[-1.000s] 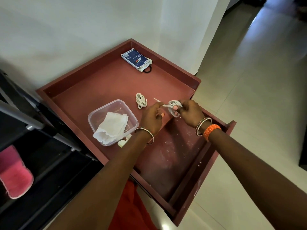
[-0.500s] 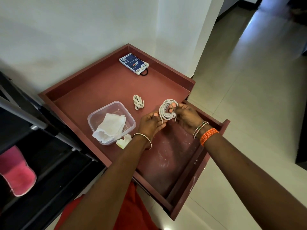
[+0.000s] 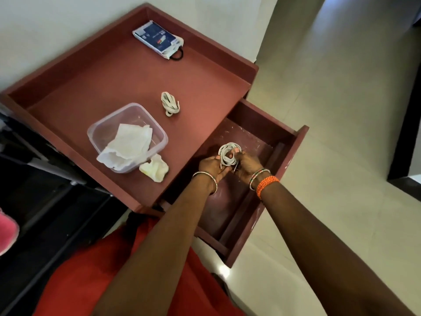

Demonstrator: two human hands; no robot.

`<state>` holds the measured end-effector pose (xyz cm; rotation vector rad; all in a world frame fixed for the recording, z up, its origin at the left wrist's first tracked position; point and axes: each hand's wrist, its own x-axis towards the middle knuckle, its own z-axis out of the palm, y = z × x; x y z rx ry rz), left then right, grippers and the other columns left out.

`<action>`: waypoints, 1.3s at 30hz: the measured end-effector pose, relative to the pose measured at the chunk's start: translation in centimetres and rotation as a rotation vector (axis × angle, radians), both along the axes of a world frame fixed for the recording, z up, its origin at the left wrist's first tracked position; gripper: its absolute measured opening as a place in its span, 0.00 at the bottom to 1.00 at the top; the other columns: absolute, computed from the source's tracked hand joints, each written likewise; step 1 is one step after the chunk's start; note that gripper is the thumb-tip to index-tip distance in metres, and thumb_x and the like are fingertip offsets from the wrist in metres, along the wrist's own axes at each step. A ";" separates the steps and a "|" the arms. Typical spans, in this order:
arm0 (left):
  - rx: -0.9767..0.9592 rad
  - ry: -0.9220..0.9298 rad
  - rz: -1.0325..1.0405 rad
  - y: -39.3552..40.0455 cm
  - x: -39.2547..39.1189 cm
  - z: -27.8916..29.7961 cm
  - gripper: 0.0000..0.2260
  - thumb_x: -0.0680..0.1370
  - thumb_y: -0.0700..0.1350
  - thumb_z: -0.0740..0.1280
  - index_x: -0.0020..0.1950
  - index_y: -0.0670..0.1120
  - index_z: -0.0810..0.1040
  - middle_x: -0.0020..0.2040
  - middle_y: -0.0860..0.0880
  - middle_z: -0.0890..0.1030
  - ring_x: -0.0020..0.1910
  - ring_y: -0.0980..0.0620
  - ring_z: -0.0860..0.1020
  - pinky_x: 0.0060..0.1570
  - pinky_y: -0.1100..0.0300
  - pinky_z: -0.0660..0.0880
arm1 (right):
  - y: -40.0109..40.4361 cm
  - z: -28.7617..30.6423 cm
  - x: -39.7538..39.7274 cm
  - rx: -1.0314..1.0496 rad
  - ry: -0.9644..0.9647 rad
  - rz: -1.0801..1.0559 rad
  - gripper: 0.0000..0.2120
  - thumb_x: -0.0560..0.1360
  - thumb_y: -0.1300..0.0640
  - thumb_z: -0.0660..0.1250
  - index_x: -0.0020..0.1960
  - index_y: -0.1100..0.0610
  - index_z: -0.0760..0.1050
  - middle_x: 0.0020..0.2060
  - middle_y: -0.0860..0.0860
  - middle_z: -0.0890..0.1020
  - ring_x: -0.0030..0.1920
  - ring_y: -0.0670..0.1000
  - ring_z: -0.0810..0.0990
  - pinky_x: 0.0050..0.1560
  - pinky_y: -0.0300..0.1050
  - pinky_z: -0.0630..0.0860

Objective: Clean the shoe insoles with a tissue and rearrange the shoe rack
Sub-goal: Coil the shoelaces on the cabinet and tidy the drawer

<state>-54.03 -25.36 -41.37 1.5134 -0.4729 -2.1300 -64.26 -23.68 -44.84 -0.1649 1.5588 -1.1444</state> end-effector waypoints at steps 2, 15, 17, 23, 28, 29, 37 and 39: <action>-0.006 -0.060 -0.043 -0.4 -0.4 -1.2 0.09 0.80 0.33 0.57 0.55 0.38 0.75 0.41 0.43 0.83 0.46 0.45 0.78 0.52 0.59 0.75 | -0.6 -1.5 -0.2 0.044 0.018 -0.024 0.11 0.81 0.60 0.57 0.42 0.60 0.74 0.24 0.47 0.80 0.25 0.44 0.79 0.24 0.36 0.75; -0.191 -0.260 -0.327 -6.4 -0.7 -10.0 0.17 0.81 0.32 0.49 0.70 0.34 0.63 0.49 0.48 0.69 0.36 0.62 0.64 0.39 0.68 0.64 | -10.1 -6.2 -1.9 0.292 0.775 0.278 0.14 0.74 0.55 0.66 0.53 0.64 0.78 0.53 0.63 0.80 0.51 0.57 0.80 0.53 0.51 0.75; -0.299 -0.279 -0.309 -6.3 -0.6 -10.7 0.16 0.81 0.31 0.47 0.66 0.39 0.65 0.42 0.51 0.68 0.36 0.61 0.66 0.36 0.69 0.65 | -9.6 -6.4 -2.2 0.303 0.843 0.272 0.14 0.73 0.54 0.66 0.52 0.62 0.78 0.53 0.62 0.81 0.53 0.60 0.80 0.52 0.50 0.75; -0.359 -0.368 -0.303 -6.6 -0.6 -10.5 0.18 0.79 0.27 0.47 0.60 0.43 0.66 0.37 0.51 0.64 0.27 0.60 0.66 0.25 0.73 0.62 | -9.0 -6.4 -2.8 0.281 0.941 0.252 0.15 0.77 0.53 0.62 0.54 0.63 0.77 0.54 0.62 0.80 0.55 0.62 0.78 0.49 0.47 0.73; -0.412 -0.452 -0.311 -5.2 -1.1 -9.0 0.20 0.76 0.26 0.49 0.66 0.35 0.68 0.51 0.38 0.75 0.39 0.44 0.71 0.34 0.63 0.65 | -7.6 -5.6 -3.0 0.257 0.971 0.127 0.09 0.76 0.61 0.59 0.52 0.61 0.77 0.54 0.61 0.79 0.55 0.61 0.77 0.50 0.45 0.71; -0.419 -0.430 -0.317 -4.8 -1.3 -8.5 0.20 0.76 0.26 0.50 0.66 0.35 0.69 0.56 0.36 0.75 0.43 0.42 0.73 0.37 0.61 0.67 | -7.3 -5.2 -3.0 0.246 0.992 0.093 0.09 0.76 0.62 0.58 0.50 0.60 0.76 0.53 0.61 0.79 0.54 0.61 0.77 0.49 0.46 0.71; -0.689 -0.207 -0.425 -3.6 -0.2 1.2 0.14 0.77 0.30 0.56 0.53 0.43 0.78 0.46 0.50 0.79 0.41 0.59 0.77 0.42 0.64 0.75 | -5.0 2.5 -1.3 -0.211 1.117 -0.142 0.12 0.69 0.71 0.57 0.47 0.61 0.75 0.46 0.57 0.79 0.40 0.46 0.72 0.43 0.37 0.69; -0.737 -0.159 -0.303 -3.8 1.6 4.0 0.13 0.77 0.33 0.58 0.45 0.49 0.77 0.41 0.55 0.80 0.38 0.61 0.77 0.38 0.67 0.74 | -5.0 4.7 0.0 -0.328 1.184 -0.056 0.07 0.72 0.67 0.60 0.46 0.60 0.75 0.44 0.54 0.78 0.41 0.48 0.73 0.41 0.39 0.67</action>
